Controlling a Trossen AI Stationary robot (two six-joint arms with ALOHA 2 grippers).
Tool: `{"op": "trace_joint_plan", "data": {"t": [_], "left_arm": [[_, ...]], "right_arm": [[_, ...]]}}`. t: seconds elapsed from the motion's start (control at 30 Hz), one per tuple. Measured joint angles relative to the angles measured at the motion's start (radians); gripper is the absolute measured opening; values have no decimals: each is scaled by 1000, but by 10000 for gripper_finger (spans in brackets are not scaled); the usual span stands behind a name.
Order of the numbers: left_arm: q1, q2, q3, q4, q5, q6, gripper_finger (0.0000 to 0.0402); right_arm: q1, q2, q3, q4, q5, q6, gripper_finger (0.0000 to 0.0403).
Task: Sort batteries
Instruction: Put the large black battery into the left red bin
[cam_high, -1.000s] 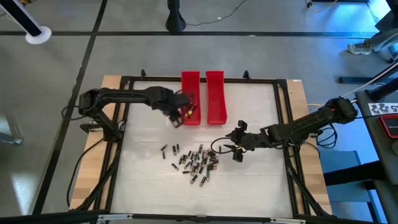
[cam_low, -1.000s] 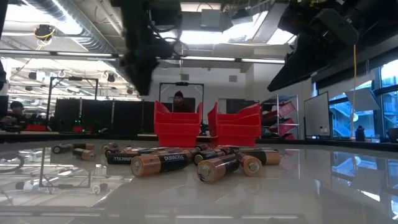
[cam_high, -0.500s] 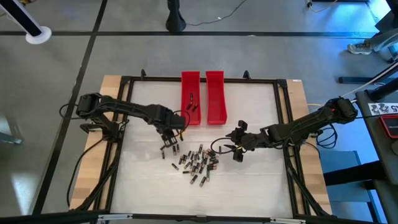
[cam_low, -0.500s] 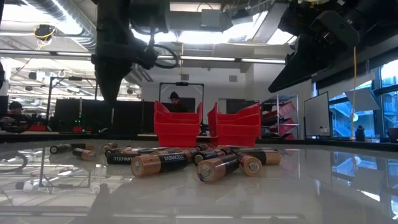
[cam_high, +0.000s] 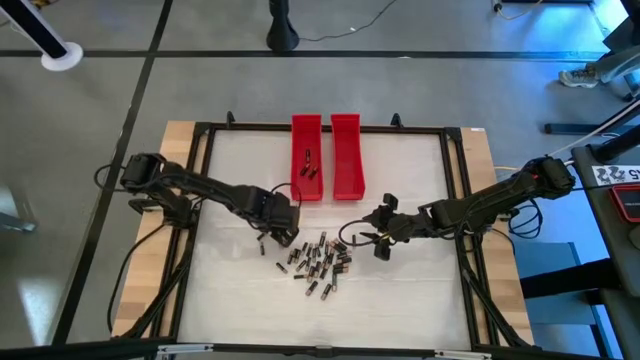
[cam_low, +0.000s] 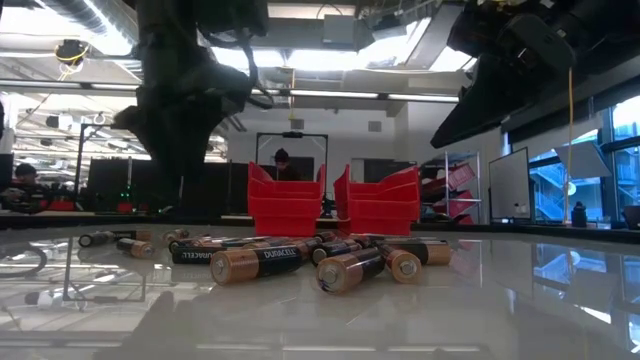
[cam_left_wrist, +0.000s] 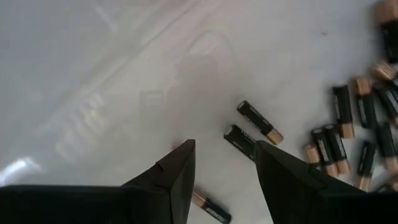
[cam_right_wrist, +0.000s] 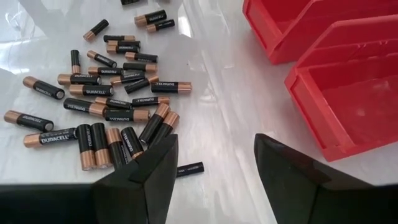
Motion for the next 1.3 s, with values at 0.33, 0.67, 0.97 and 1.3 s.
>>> {"op": "trace_joint_plan", "data": {"t": [0.33, 0.67, 0.97, 1.3], "left_arm": [[-118, 0, -42, 121, -76, -271, 155], [-194, 0, -43, 123, -152, -375, 155], [-198, 0, -43, 179, -178, -358, 155], [-214, 4, -43, 191, -181, -344, 155]], "right_arm": [[0, 17, 0, 12, -1, 47, 214], [-20, 30, 39, 31, -299, -205, 214], [-45, 182, 174, -187, -379, -669, 214], [-46, 246, 220, -194, -391, -892, 214]]}}
